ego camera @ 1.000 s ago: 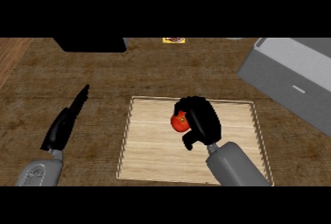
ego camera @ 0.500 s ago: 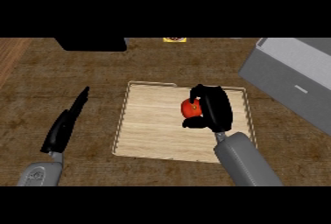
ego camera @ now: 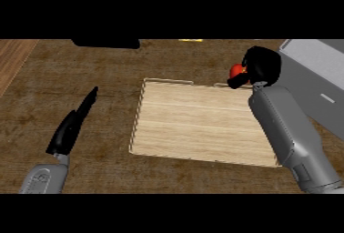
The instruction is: Pick the tomato from the tray and place it in the cardboard box
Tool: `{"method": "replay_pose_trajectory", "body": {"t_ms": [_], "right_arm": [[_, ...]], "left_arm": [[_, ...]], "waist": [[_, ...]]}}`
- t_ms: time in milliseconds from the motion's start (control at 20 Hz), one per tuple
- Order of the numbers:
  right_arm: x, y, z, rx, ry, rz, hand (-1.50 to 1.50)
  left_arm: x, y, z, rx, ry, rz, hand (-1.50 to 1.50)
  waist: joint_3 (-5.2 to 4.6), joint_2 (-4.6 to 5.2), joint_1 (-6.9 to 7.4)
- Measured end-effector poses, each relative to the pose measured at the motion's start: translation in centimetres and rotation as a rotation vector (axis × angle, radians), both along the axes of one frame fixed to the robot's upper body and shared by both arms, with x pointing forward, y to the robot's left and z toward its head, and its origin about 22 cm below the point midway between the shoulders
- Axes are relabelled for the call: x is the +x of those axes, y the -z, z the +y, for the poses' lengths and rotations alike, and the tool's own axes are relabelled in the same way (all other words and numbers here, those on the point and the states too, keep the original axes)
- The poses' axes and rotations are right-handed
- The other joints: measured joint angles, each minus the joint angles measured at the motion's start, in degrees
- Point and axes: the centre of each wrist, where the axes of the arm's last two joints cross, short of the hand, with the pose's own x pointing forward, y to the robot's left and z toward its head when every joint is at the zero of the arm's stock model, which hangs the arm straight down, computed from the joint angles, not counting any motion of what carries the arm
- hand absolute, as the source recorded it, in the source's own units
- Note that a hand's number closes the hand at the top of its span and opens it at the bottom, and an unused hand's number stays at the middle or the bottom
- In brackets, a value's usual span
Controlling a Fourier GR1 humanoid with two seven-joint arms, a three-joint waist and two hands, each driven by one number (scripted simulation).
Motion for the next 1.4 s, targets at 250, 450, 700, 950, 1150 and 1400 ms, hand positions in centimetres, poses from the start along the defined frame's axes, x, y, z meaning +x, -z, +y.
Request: {"method": "replay_pose_trajectory", "body": {"t_ms": [250,450,700,950,1150,1400], "right_arm": [[3.1,-5.9,1.0,-0.094,0.17,-0.036,1.5],[4.3,-9.9,1.3,-0.147,0.283,-0.081,1.5],[5.0,-13.7,0.8,-0.166,0.397,-0.127,1.5],[5.0,-16.0,-1.9,-0.15,0.478,-0.189,1.5],[4.5,-15.9,-5.3,-0.142,0.545,-0.193,1.5],[3.8,-15.1,-10.1,-0.132,0.612,-0.145,1.5]], "left_arm": [[0.3,0.0,-0.4,0.0,0.0,0.0,0.0],[0.1,0.1,0.3,0.001,-0.013,0.009,0.0],[-0.1,0.4,0.1,-0.006,-0.034,0.01,0.0],[-0.3,0.8,0.1,-0.012,-0.043,0.016,0.0],[-0.8,1.3,1.3,-0.01,-0.057,0.014,0.0],[-0.5,1.1,0.5,-0.005,-0.054,0.013,0.0]], "waist": [[0.11,-0.17,-0.14],[0.14,-0.42,-0.81],[0.17,-0.67,-1.56],[0.18,-0.85,-2.31],[0.18,-1.03,-2.86],[0.21,-0.97,-2.89]]}}
